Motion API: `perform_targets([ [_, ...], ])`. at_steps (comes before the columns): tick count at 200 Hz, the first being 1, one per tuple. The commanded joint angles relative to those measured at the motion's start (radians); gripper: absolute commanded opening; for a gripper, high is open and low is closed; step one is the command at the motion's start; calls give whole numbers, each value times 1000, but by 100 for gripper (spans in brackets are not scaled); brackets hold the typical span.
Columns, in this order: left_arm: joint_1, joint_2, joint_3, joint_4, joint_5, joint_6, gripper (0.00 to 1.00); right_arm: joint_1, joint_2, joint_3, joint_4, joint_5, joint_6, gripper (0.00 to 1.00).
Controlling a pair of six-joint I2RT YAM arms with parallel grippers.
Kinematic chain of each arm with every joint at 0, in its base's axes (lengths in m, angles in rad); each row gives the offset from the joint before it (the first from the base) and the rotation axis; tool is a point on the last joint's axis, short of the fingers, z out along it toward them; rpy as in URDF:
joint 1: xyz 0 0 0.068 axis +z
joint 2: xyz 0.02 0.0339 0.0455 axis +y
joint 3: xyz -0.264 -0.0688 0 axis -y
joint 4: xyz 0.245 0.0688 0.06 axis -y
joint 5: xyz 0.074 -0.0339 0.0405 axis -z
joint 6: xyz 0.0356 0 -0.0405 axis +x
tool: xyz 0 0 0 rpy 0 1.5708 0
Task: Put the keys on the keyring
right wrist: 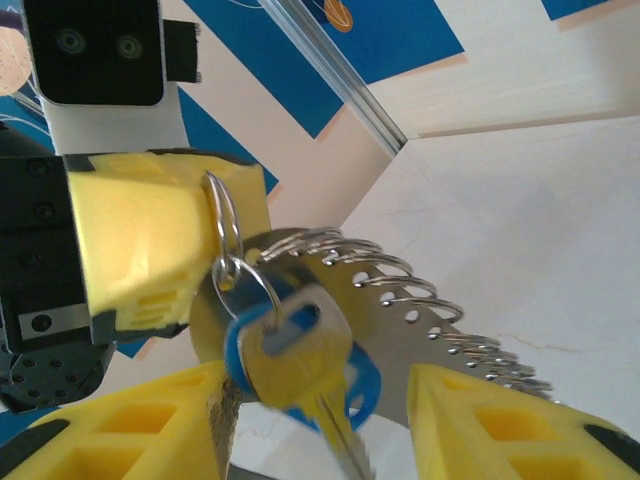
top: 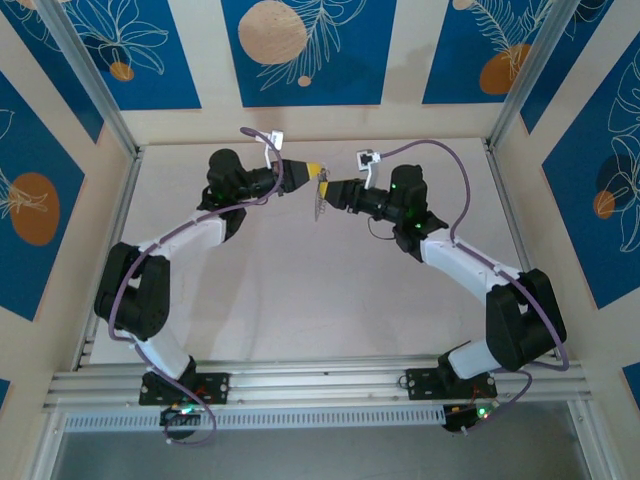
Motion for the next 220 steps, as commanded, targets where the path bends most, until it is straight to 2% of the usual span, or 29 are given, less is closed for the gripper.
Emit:
perform_targets([
  [1,-10,-30,36,-5,0,31,0,12,22,51,-11,13,-39,46],
  [43,-10,-33,33,5,-5,27,0,27,19,52,-55,16,-71,30],
  [81,-10,-33,39,4,-6,26,0,28,-17,1,-65,18,-85,32],
  [97,-10,-34,37,5,-6,28,0,26,-26,-12,-65,20,-85,30],
  [114,-10,-33,36,8,-8,28,0,26,-31,-20,-63,21,-84,23],
  [146,-10,-41,24,7,-15,34,0,28,-27,-20,-63,9,-83,0],
  [220,-10,-45,9,31,-35,26,0,60,8,28,-62,-25,-84,0],
])
